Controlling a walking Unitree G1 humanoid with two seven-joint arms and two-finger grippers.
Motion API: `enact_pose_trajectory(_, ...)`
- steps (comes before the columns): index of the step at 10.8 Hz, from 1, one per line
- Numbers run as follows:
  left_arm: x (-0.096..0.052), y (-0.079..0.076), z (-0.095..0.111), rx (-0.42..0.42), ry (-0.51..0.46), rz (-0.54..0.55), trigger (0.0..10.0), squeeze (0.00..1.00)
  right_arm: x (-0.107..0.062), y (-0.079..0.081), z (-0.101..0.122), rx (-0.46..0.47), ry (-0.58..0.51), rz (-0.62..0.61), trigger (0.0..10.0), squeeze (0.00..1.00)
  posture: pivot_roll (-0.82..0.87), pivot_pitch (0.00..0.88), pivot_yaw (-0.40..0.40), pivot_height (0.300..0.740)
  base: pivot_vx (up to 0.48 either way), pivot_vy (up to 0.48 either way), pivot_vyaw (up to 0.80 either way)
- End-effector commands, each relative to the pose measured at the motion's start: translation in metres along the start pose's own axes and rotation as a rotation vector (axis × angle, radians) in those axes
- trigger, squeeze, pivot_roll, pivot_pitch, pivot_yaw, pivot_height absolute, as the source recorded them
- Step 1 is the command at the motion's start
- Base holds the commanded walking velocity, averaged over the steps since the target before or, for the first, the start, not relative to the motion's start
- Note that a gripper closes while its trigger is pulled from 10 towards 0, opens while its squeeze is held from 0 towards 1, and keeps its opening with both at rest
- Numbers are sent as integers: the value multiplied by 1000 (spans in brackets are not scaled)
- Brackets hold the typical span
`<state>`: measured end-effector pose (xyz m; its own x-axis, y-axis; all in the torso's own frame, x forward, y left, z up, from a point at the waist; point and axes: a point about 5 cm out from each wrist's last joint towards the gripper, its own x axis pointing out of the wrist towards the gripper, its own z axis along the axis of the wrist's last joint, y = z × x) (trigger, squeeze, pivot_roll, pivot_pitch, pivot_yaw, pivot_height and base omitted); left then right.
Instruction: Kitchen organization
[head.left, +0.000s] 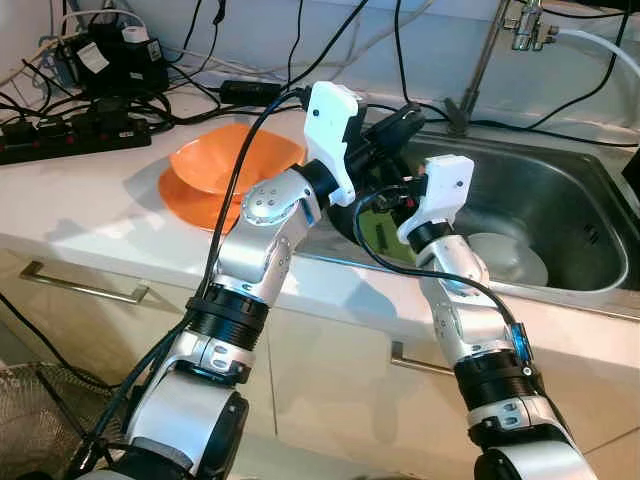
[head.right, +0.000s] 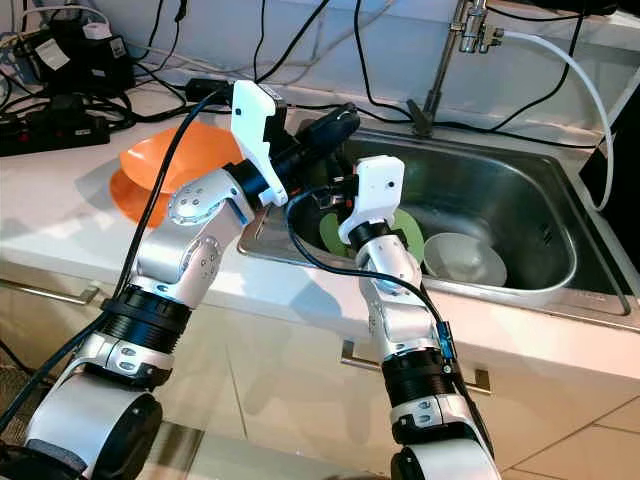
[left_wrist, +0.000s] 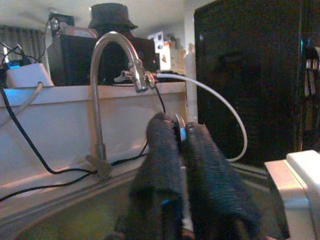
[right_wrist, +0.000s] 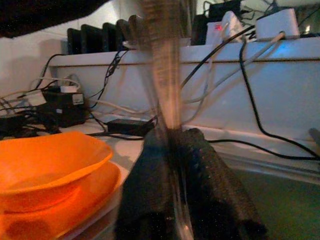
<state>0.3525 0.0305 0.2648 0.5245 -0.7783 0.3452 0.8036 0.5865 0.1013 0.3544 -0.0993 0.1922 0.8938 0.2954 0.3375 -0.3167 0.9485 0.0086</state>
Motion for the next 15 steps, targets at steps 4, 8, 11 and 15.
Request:
enact_pose_trajectory(4,-1,3,13,14,-52,31,10000,1000,2,-11,-2,-3,13,-43,0,0,212,0,-26,740,0,0,0)
enact_pose_trajectory(8,-23,19,18,45,-81,162,10000,0,13,-39,-2,-61,42,-129,0,0,222,0,-34,740,0,0,0)
enact_pose_trajectory(11,-50,26,4,38,-3,246,10000,0,19,-64,-6,-101,115,-236,10000,0,237,0,-38,740,0,0,0)
enact_pose_trajectory(15,-83,9,-35,29,249,202,10000,0,15,-73,-25,-128,253,-267,10000,0,257,0,-48,740,0,0,0)
